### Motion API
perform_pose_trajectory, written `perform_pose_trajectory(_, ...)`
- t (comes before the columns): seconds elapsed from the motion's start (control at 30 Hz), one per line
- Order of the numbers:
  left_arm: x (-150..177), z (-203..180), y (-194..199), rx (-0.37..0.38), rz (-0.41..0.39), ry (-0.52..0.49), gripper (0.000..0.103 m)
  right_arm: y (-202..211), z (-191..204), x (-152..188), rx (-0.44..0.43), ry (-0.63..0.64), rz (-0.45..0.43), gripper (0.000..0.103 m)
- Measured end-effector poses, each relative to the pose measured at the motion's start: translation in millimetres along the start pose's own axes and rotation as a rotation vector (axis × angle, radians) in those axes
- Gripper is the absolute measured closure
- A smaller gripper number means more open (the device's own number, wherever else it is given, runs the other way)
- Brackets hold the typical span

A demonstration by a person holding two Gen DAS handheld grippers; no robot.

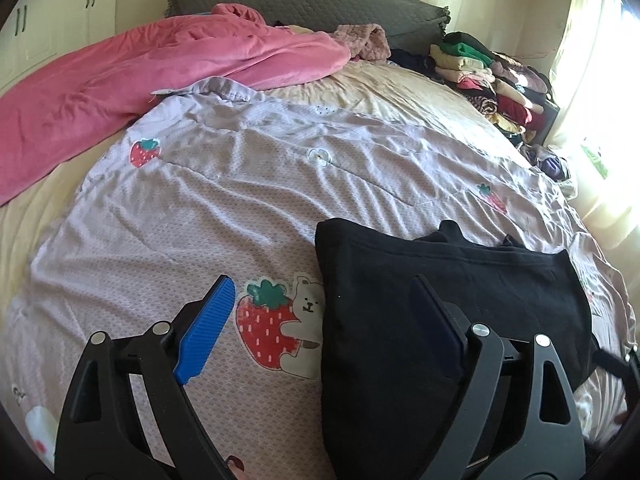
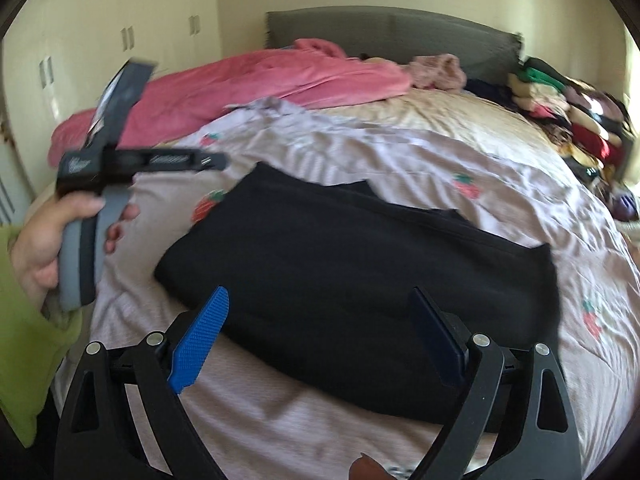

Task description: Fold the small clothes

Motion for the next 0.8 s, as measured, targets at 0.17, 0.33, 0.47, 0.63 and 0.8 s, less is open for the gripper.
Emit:
perform_pose_trajectory(0.17, 3, 11, -8, -0.023, 0.012, 0.017, 0.022, -15, 35, 8, -0.028, 0.097, 0.022, 0.013)
perform_pose_trajectory(0.33, 8, 20, -16, -0.028, 0.033, 0.044, 0.022, -30, 56, 15, -0.047, 0.164, 0.047, 0.013)
perform_pose_trajectory(0.47, 11, 19, -19, -0.020, 0.045, 0.044, 0.022, -44, 68, 25, -0.038, 0.241, 0.069, 0.013)
perform_pose_trajectory(0.63, 17, 15, -28, -0.010, 0.074, 0.037, 0.022, -66, 71, 43, -0.010, 0.296, 0.105, 0.013)
perform_pose_trajectory(0.8, 21, 10, -33, -0.010, 0.082, 0.017, 0.010, -82, 71, 49, 0.037, 0.371, 0.102, 0.013)
Point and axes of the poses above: each gripper's, at about its wrist camera, not at the fingertips, and y roughly against the way its jaws point, z to its left, x to its underside, the point moved 10 cm from there along -y, roughly the way its jaws point, and after that the axes turned 10 degrees about -z, right-handed, at the moved point
